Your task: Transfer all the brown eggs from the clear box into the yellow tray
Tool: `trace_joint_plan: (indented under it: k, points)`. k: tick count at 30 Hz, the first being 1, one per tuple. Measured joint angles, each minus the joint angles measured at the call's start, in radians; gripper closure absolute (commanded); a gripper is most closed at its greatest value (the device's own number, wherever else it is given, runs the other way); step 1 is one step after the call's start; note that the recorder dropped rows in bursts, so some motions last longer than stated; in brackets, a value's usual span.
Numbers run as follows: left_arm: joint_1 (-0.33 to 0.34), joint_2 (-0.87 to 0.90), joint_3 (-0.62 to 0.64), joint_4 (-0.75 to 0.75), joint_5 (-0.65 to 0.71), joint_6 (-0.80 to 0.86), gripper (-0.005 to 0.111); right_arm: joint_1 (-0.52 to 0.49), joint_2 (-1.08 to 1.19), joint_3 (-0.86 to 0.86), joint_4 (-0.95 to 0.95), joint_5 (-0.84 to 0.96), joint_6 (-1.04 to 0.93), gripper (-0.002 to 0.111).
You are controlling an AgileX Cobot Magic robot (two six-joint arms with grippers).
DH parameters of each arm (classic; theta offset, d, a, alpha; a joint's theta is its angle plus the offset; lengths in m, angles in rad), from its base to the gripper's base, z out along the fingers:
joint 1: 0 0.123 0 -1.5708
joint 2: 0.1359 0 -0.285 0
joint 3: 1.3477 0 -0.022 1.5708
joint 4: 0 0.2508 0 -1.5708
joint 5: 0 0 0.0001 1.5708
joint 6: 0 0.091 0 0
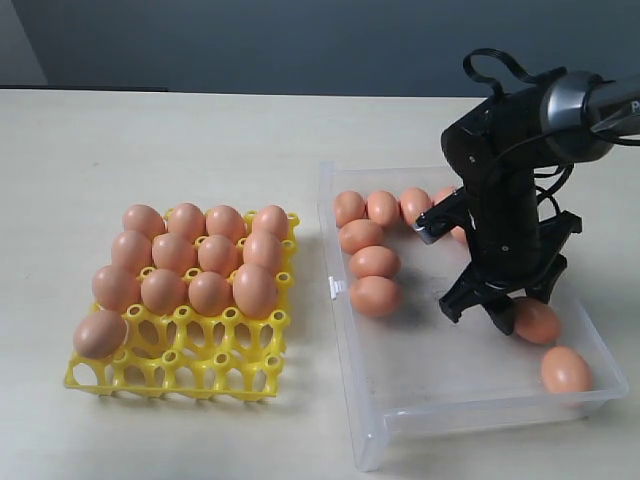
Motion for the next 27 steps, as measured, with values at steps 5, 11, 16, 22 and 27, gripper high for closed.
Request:
trace_joint_plan:
  k: [5, 11, 16, 22, 27]
  points:
    - [0.0, 0.0, 0.0, 0.0, 0.0, 0.0, 0.106, 0.029, -0.118, -0.047, 0.092, -0.05, -0.009, 0.108]
    - [0.0, 0.0, 0.0, 0.0, 0.0, 0.0, 0.106, 0.034, -0.25, -0.085, 0.569, -0.3, -0.22, 0.108]
    - [0.0, 0.0, 0.0, 0.0, 0.0, 0.0, 0.106, 0.121, -0.208, -0.085, 1.239, -0.425, -0.779, 0.108]
    - [0.0, 0.0, 0.0, 0.0, 0.0, 0.0, 0.106, 0.289, -0.086, -0.085, 1.641, -0.502, -1.174, 0.108]
    - [0.0, 0.0, 0.0, 0.0, 0.0, 0.0, 0.106, 0.364, -0.022, -0.085, 1.76, -0.529, -1.282, 0.108]
